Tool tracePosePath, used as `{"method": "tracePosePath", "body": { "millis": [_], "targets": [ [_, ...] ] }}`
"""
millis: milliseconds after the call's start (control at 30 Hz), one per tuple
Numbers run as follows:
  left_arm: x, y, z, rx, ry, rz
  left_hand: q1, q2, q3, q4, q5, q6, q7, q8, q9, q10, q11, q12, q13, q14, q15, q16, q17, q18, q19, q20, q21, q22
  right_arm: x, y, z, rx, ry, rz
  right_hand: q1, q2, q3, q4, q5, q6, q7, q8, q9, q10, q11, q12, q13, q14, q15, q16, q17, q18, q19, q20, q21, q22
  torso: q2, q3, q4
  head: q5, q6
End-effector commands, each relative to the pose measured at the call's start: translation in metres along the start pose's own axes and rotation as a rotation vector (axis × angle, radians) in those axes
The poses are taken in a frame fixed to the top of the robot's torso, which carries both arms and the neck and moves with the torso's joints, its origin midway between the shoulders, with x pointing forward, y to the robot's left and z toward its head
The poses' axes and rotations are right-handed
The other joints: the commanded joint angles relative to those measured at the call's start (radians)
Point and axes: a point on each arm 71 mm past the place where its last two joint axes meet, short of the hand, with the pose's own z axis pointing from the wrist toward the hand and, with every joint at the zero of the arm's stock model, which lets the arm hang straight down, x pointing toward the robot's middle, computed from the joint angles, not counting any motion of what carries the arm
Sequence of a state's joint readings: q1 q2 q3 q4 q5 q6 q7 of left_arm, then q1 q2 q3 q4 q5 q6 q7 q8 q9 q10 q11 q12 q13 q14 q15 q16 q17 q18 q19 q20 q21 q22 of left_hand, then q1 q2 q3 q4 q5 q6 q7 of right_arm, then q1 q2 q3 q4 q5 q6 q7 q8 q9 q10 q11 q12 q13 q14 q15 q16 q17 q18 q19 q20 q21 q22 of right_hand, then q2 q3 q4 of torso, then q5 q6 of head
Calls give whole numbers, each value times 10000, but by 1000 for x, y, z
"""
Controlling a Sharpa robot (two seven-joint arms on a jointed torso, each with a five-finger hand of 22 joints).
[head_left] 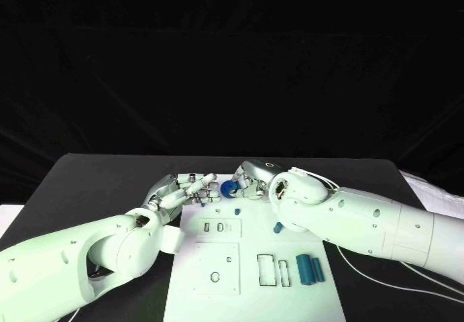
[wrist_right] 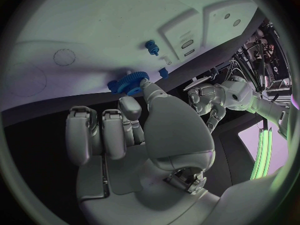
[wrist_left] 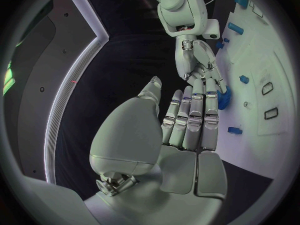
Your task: Assemble the parts on the task board
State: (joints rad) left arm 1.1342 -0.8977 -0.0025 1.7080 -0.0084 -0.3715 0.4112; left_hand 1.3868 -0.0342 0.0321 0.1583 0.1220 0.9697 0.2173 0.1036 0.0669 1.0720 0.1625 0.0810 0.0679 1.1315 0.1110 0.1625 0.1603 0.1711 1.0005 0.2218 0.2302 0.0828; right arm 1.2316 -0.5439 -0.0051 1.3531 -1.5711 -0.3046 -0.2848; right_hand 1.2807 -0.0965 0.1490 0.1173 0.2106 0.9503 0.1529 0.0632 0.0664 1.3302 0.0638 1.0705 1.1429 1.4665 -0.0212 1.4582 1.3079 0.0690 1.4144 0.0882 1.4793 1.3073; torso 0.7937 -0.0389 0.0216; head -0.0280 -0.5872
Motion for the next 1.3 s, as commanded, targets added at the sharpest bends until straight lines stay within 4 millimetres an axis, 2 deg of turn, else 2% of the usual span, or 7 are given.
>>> {"method": "tracePosePath", "body": {
  "millis": [33,167,900,1167,1300],
  "targets": [
    [3,-1,0,63,235,-67,12,85,-11,-70,-65,-16,63,-40,-15,-17,47,-61,-13,40,50,-55,15,121,50,27,-36,-15,3,-2,-1,72,136,-172,12,-34,-57,10,-25,-20,-16,10,12,-23,-21,21,41,635,91,61,457,-177,21,87,-7,337,-1,-3,-3,-11,-18],
    [2,-1,0,60,230,-65,12,85,-11,-70,-65,-16,63,-40,-15,-17,47,-61,-13,40,50,-55,15,121,50,27,-36,-15,4,-2,-2,53,183,-179,36,-10,-73,16,-17,44,-29,46,32,22,-30,90,100,634,88,62,460,-178,25,94,-4,344,3,5,-3,-7,-40],
    [2,-1,0,54,221,-60,11,95,-19,-82,-64,-26,66,-54,-16,-29,51,-78,-15,34,54,-72,24,121,48,31,-48,-23,4,-2,-7,-1,60,-76,26,17,-153,60,-33,186,-62,102,65,113,-55,221,211,632,71,58,456,-178,33,93,1,358,3,-6,2,-44,-84],
    [2,-1,0,47,215,-58,11,95,-19,-82,-64,-26,66,-54,-16,-29,51,-78,-15,34,54,-72,24,121,48,31,-48,-23,2,-2,-8,-82,-252,35,-20,-3,-239,115,-96,165,-57,75,58,24,-52,40,67,618,70,28,402,-174,19,90,-7,341,-2,-5,12,-65,-65],
    [0,-1,0,48,185,-45,11,95,-19,-82,-64,-26,66,-54,-16,-29,51,-78,-15,34,54,-72,24,121,48,31,-48,-23,-3,-7,-16,-123,-544,326,-2,20,-242,123,-64,145,-54,60,54,44,-52,75,98,617,70,24,397,-176,23,89,-5,347,-5,1,2,-80,-28]
  ]
}}
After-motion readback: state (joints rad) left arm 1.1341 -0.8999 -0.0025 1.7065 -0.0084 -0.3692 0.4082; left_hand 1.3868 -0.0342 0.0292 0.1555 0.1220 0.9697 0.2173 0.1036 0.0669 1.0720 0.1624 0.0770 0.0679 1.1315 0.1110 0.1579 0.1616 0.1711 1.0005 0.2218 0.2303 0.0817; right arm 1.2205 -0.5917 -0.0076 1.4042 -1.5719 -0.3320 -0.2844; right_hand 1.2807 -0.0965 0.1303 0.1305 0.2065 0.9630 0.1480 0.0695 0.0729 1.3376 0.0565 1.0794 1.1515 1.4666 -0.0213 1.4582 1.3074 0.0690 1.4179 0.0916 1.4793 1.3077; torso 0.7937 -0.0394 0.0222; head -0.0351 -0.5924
